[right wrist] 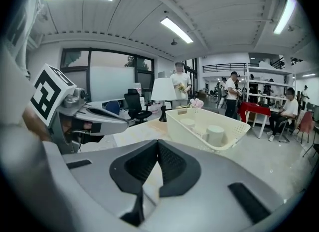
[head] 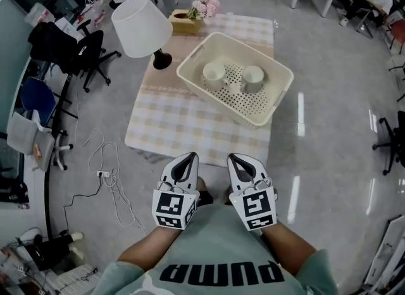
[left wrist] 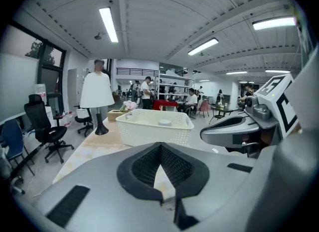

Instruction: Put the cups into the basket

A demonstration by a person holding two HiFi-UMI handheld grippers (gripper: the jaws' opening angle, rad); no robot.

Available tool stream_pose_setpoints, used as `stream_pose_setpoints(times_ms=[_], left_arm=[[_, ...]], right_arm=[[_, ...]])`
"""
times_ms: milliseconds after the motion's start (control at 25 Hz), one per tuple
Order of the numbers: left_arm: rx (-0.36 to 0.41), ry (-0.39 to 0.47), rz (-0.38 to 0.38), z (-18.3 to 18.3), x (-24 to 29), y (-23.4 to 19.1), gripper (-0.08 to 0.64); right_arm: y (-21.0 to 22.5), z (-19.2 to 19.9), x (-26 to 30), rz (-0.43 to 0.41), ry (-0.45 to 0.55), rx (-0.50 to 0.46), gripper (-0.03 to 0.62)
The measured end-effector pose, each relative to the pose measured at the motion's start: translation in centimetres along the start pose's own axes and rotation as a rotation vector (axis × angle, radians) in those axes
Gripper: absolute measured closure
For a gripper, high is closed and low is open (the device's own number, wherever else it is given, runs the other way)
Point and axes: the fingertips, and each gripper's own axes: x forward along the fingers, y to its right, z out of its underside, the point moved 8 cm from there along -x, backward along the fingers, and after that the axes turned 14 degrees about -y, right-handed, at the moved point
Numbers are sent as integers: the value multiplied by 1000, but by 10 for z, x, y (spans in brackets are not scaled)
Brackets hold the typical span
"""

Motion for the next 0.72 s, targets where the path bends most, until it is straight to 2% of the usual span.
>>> stream_pose_setpoints(times_ms=[200,720], left_arm=[[2,-30,-18,14,-3,5,558],[23,4,9,9,-11,2,558]], right_arm=[[-4,14,-7,0,-14,0,578],[-7,15,-10,42,-17,24,581]])
